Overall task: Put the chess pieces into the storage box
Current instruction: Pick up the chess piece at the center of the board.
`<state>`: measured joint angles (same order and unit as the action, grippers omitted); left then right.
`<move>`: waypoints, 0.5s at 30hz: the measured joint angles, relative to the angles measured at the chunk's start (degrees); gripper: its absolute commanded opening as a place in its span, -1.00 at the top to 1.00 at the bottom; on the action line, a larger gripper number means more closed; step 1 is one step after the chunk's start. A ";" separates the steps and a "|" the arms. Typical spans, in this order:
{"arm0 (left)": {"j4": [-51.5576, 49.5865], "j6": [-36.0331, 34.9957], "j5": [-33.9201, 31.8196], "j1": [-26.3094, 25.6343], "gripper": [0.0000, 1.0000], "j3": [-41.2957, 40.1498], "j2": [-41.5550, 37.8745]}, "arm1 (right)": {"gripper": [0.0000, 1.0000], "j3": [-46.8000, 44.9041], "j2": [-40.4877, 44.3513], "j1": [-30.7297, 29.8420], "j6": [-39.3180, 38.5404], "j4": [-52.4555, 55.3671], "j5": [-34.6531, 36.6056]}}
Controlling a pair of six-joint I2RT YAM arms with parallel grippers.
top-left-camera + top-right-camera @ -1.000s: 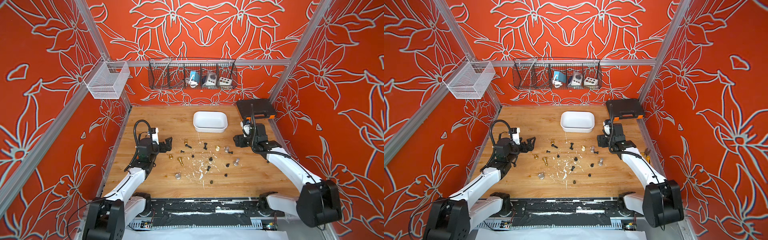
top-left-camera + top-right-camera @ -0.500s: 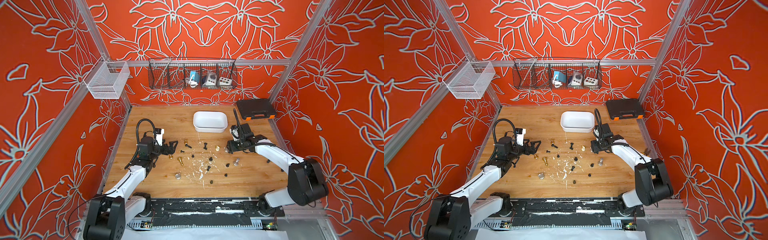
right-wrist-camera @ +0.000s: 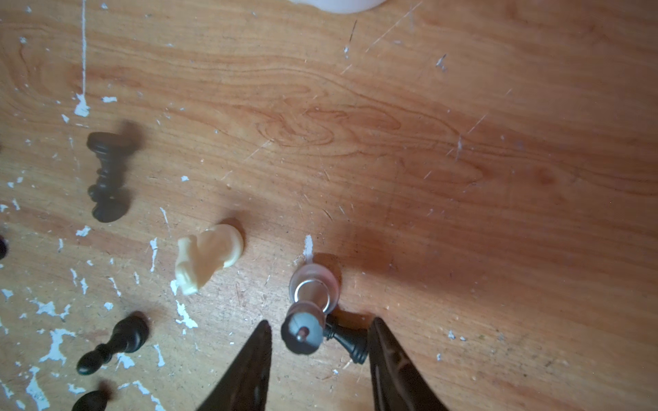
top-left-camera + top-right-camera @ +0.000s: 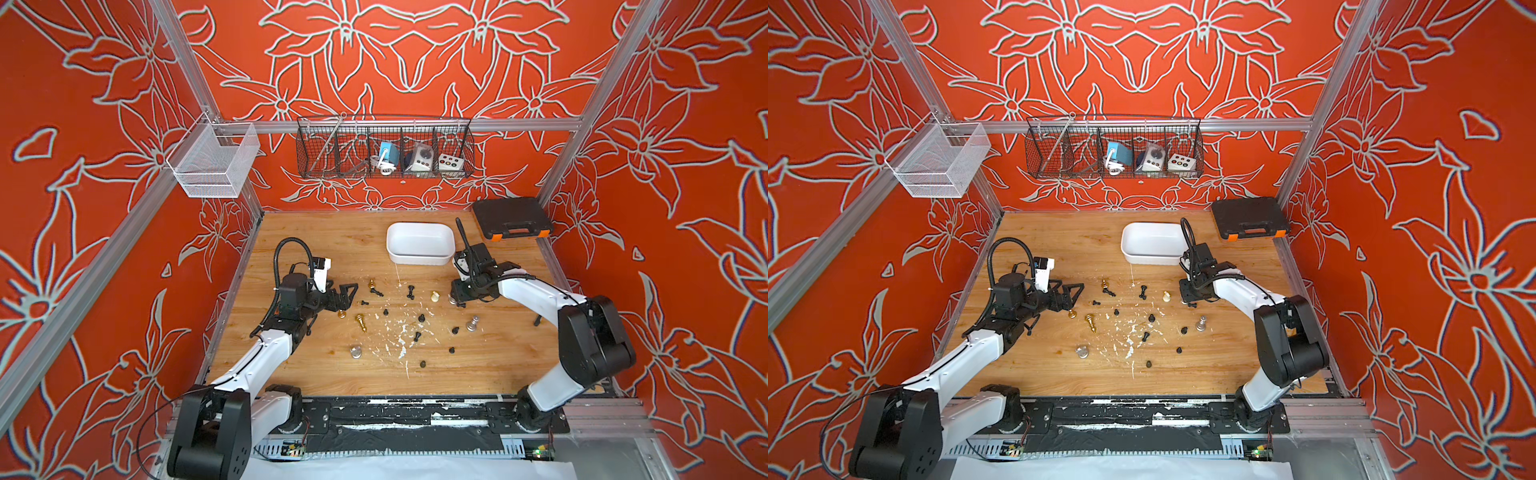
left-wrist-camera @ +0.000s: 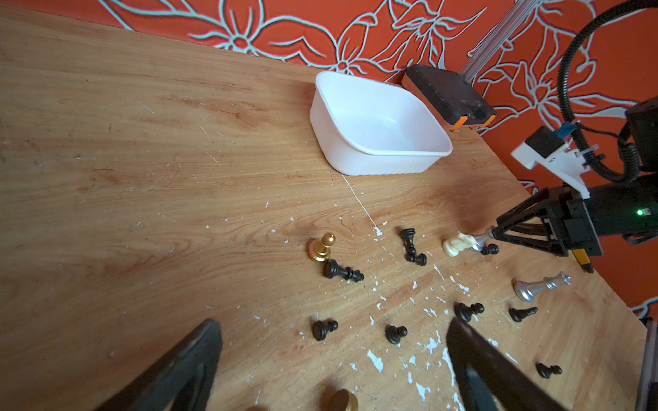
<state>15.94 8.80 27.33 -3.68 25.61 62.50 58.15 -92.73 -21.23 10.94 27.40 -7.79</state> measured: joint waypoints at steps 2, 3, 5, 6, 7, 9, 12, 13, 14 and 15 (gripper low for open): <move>0.00 0.00 -0.02 0.00 -0.96 0.00 0.13 | 0.16 0.39 -0.83 -0.24 0.00 0.07 0.00; -0.02 0.00 -0.07 0.00 -0.96 0.00 0.17 | 0.18 0.52 -1.14 -0.35 0.00 0.13 0.00; -0.04 -0.02 -0.15 0.00 -0.96 0.00 0.22 | 0.24 0.85 -1.57 -0.57 -0.09 0.44 0.00; -0.04 -0.02 -0.17 0.00 -0.96 0.00 0.22 | 0.26 0.98 -1.75 -0.68 -0.13 0.55 0.00; -0.04 -0.02 -0.20 0.00 -0.96 0.00 0.22 | 0.29 1.16 -1.88 -0.83 -0.20 0.66 0.04; -0.04 0.00 -0.22 0.00 -0.96 0.00 0.22 | 0.34 1.25 -1.97 -0.92 -0.42 0.76 0.20; -0.07 0.00 -0.22 0.00 -0.96 0.00 0.22 | 0.42 1.27 -2.12 -1.05 -0.85 0.98 0.48; -0.07 0.00 -0.22 0.00 -0.96 0.00 0.22 | 0.45 1.27 -2.14 -1.11 -1.03 1.09 0.66; -0.07 0.00 -0.22 0.00 -0.96 0.00 0.22 | 0.47 1.27 -2.16 -1.18 -1.11 1.16 0.74; -0.11 0.00 -0.22 0.00 -0.96 0.00 0.22 | 0.49 1.27 -2.16 -1.20 -1.20 1.22 0.87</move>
<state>15.84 8.80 27.11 -3.68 25.61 62.72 59.42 -94.89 -22.44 9.74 28.62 -6.92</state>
